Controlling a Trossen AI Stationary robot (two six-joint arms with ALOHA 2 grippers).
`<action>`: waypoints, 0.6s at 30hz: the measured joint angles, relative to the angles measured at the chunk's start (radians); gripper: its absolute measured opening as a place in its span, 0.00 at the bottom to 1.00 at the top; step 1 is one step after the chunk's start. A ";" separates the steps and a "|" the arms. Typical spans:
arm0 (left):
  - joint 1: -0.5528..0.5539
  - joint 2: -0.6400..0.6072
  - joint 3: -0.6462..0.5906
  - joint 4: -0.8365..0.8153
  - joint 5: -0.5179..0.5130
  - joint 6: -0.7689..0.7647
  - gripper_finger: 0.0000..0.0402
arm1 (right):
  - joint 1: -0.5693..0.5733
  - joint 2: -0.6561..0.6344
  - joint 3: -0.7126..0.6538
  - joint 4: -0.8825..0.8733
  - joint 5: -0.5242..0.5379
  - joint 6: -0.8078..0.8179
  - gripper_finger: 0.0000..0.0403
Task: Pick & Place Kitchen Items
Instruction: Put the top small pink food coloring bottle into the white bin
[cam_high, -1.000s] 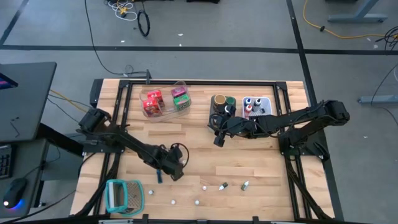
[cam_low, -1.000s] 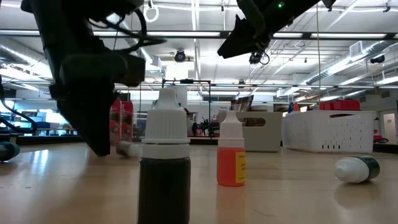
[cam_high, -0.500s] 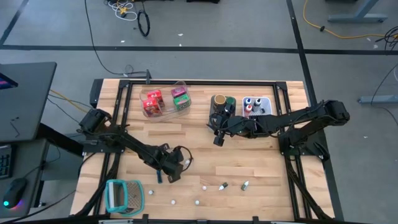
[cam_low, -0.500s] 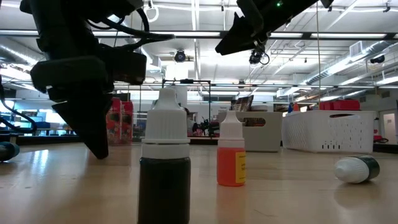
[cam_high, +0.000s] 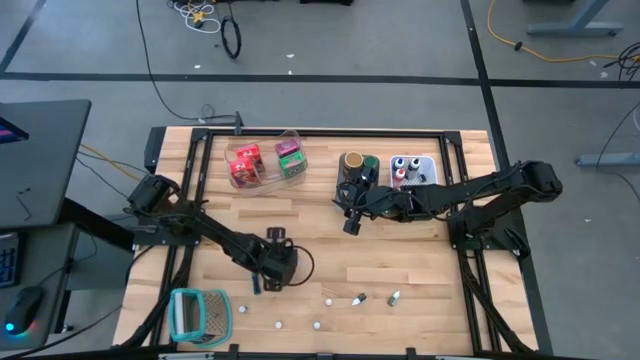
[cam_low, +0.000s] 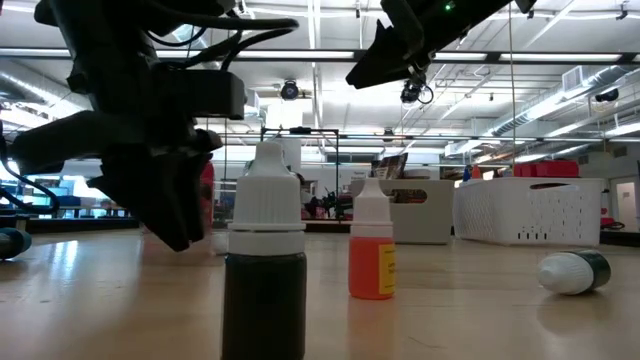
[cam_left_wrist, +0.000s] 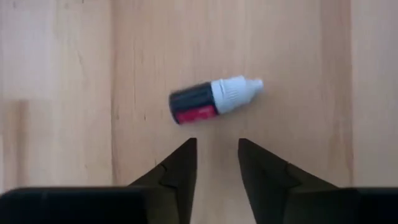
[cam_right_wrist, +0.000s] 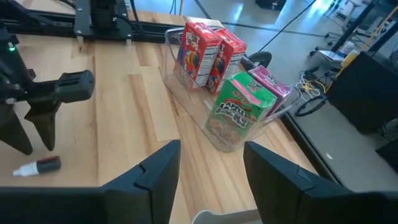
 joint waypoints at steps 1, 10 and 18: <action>0.000 0.000 0.000 0.000 0.000 0.022 0.34 | 0.000 0.000 0.000 0.000 0.000 -0.002 0.47; 0.000 0.000 0.002 0.002 -0.050 0.140 0.53 | 0.000 0.000 0.000 0.000 0.000 -0.016 0.47; 0.005 0.000 0.073 -0.027 -0.009 0.112 0.59 | 0.000 0.000 0.000 -0.001 -0.001 0.008 0.47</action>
